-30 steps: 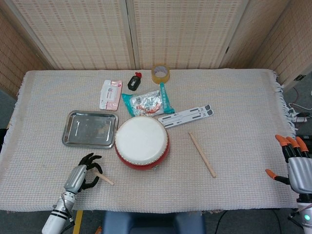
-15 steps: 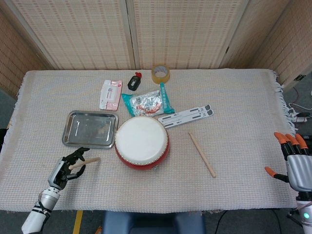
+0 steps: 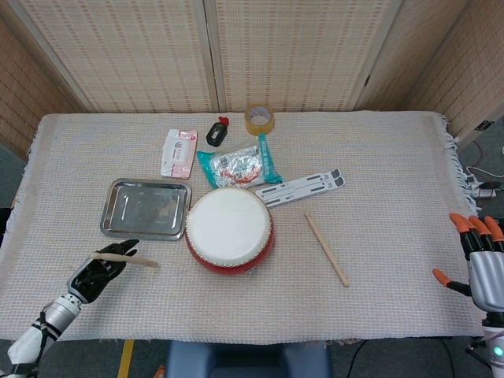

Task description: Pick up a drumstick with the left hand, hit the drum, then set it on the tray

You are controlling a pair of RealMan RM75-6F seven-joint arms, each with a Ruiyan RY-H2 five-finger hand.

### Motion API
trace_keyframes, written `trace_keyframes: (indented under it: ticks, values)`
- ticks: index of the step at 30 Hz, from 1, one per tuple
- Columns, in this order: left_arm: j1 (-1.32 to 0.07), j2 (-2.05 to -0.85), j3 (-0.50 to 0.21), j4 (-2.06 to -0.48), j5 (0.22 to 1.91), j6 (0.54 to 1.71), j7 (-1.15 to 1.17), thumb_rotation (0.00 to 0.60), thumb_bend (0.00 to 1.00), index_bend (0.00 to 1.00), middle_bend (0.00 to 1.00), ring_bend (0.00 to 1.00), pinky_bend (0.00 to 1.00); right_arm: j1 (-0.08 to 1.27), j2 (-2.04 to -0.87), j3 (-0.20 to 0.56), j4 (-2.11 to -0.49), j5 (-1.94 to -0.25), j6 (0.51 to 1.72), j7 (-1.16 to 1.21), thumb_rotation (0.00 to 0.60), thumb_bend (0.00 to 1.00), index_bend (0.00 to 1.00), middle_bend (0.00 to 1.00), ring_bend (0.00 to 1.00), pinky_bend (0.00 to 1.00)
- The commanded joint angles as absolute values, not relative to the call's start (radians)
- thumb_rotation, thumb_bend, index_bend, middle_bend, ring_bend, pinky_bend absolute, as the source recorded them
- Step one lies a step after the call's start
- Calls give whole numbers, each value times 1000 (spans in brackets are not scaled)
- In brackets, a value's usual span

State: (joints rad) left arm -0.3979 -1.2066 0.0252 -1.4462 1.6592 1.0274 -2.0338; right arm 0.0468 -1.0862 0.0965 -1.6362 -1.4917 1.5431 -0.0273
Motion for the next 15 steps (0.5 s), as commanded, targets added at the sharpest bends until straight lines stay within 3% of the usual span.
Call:
trace_keyframes:
  ticks: [1,15]
  values:
    - [-424,-1219,48,-1410,1662,1009,-2059,600,409,557,237,76,22,46,-1086,96,-1636,-1490,1543,-29,600,64,91,122,0,29]
    - [-431,-1299,-3,-1430,1474,960,-1796,600,408,554,327,216,151,45,-1088,96,-1636,-1487,1542,-32,600,65,91,122,0,29]
